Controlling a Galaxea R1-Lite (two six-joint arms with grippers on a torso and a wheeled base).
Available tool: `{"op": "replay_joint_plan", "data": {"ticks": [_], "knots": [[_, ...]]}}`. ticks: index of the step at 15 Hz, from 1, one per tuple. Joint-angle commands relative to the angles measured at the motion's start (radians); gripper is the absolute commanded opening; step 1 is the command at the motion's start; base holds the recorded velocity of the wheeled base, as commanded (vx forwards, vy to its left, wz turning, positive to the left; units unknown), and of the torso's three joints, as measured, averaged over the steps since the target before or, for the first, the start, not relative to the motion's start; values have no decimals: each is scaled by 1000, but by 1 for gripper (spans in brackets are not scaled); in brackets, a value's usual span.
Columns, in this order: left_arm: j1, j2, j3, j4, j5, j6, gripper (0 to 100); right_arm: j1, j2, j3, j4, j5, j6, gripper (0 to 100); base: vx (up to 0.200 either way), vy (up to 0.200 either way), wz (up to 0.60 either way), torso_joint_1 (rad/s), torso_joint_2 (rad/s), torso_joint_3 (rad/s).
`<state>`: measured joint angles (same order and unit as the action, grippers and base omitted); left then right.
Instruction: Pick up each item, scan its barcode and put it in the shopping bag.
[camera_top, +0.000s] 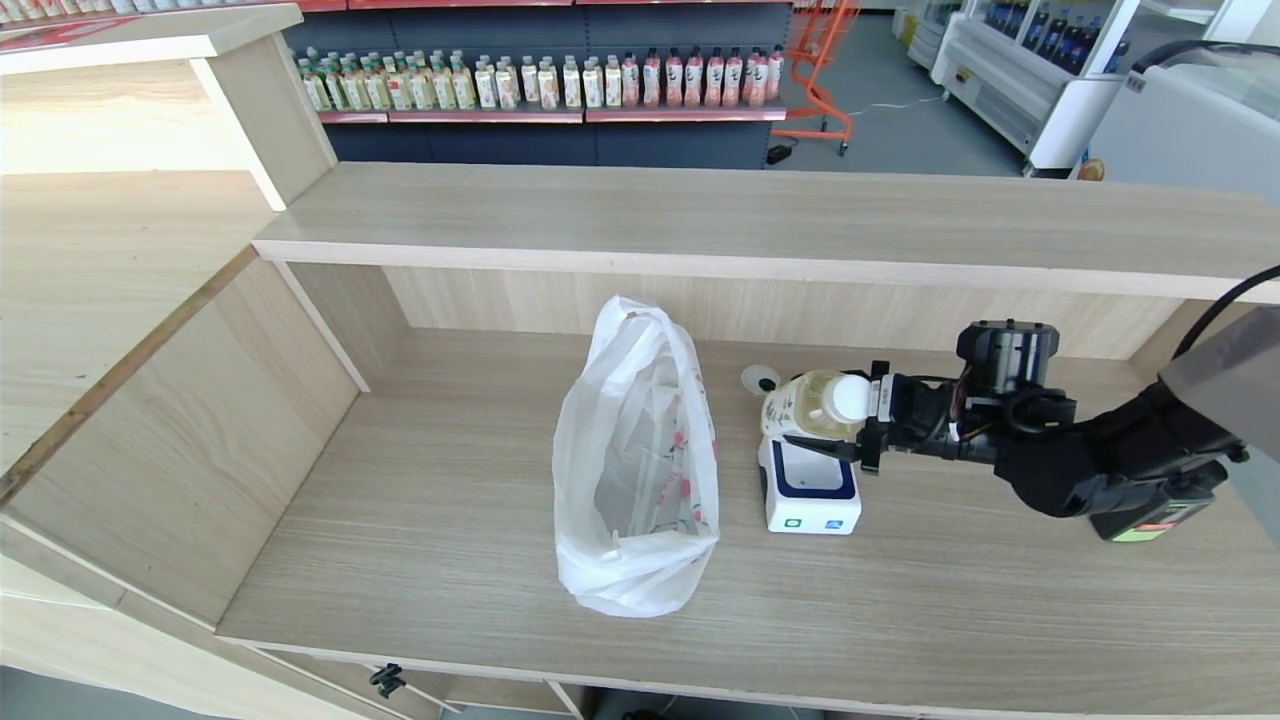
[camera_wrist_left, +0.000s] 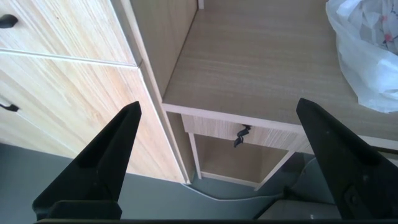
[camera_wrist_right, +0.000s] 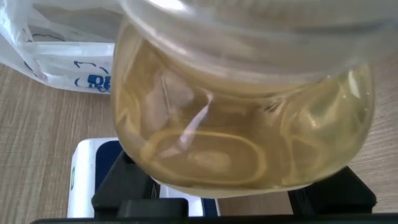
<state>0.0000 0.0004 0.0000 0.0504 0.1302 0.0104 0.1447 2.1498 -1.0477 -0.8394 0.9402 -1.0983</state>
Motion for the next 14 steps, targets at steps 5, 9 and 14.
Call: {"op": "replay_joint_plan", "data": {"ticks": [5,9,14], "knots": [[0,0,0,0,0,0,100,-17,-67,78,0,-1,-20,0,0,0,0,0,0,0],[0,0,0,0,0,0,100,-36,-74,92,-1,3,-64,0,0,0,0,0,0,0],[0,0,0,0,0,0,100,6,-366,176,2,-221,634,0,0,0,0,0,0,0]]}}
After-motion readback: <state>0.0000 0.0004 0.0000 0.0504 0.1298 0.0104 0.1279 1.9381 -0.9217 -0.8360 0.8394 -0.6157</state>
